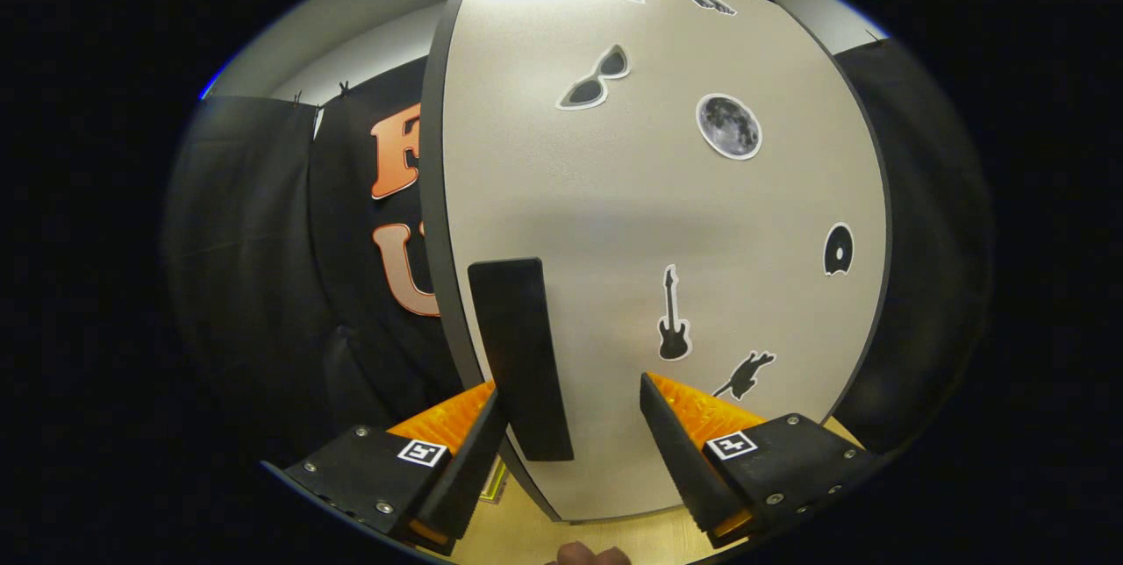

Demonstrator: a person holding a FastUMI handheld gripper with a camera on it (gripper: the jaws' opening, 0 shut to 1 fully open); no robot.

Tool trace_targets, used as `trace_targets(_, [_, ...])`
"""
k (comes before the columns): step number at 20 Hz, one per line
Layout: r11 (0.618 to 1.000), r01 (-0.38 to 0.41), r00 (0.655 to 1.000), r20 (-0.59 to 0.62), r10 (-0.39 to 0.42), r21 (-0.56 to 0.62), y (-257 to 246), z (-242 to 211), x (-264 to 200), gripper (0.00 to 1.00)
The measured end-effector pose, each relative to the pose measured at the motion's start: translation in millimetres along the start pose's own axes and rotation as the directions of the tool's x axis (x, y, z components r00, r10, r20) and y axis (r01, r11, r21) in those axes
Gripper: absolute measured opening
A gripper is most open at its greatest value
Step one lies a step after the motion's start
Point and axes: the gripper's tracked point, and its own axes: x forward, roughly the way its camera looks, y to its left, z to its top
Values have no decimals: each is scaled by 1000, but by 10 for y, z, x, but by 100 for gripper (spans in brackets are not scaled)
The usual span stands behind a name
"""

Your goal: Open the shoe cabinet door, grab the shoes and put them into the shoe cabinet, then close the shoe cabinet door.

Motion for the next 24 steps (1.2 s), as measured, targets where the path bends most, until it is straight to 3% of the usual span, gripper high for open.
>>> trace_targets(6, [1000,-21,1000,19,21,-19,-119,-2,-734,93])
trace_targets(13, [995,7,999,50,-2,-101,-562,38,-1959,93])
trace_targets(18, [995,8,998,70,0,-103,-793,-33,-2763,93])
trace_targets(24, [996,63,994,98,-57,-63,-1160,-10,-3390,93])
